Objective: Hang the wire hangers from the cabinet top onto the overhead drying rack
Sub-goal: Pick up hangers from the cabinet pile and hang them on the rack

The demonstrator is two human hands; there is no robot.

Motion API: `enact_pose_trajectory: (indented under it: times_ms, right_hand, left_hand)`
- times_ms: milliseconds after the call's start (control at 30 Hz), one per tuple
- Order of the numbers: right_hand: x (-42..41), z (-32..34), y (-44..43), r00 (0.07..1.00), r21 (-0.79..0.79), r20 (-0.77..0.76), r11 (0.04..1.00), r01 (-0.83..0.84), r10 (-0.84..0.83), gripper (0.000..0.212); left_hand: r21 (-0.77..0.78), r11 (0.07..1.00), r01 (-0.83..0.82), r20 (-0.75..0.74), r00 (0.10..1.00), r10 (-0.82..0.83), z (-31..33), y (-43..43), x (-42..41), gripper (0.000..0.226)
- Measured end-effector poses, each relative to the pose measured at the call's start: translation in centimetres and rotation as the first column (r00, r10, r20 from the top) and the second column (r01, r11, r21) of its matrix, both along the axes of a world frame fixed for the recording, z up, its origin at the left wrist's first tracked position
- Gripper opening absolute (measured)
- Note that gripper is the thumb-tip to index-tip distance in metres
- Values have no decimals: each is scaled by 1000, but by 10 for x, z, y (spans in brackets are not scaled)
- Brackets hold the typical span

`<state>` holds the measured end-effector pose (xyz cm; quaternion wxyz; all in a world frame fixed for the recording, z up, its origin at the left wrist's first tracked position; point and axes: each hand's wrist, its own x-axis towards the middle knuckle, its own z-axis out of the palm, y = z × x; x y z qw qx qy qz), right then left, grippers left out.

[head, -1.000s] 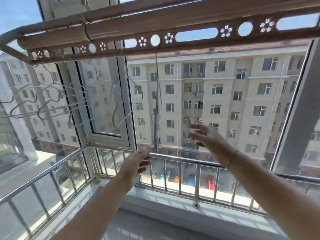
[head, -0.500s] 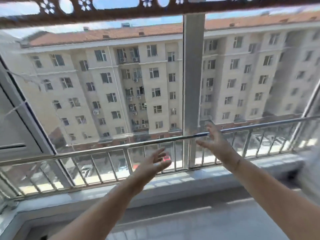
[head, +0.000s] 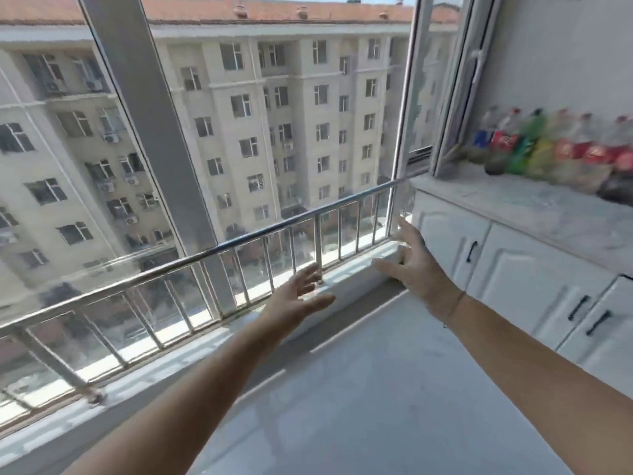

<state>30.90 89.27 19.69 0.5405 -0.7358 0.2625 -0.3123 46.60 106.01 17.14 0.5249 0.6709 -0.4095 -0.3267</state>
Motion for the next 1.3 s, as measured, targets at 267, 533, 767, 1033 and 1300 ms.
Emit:
enact_pose_trajectory:
  times_ms: [267, 533, 767, 1033, 1300]
  right_hand:
    - [-95, -19, -99, 966, 70, -15, 963, 260, -260, 88]
    - [-152, -34, -227, 836, 141, -26, 826, 546, -548, 70]
    - [-193, -39, -336, 683, 196, -49, 663, 722, -729, 55]
    - [-268, -65, -422, 540, 247, -121, 502, 829, -833, 35]
    - [-316, -93, -552, 548, 286, -125, 499, 818, -827, 27]
  left_hand:
    - [-6, 981, 194, -27, 981, -194, -2, -145, -53, 66]
    - [-36, 947, 320, -90, 943, -322, -15, -316, -89, 62]
    - [-5, 883, 470, -98, 878, -468, -8, -468, -119, 62]
    - [64, 778, 625, -118, 779, -616, -26, -608, -178, 54]
    - [110, 781, 615, -123, 788, -604, -52, -739, -230, 56]
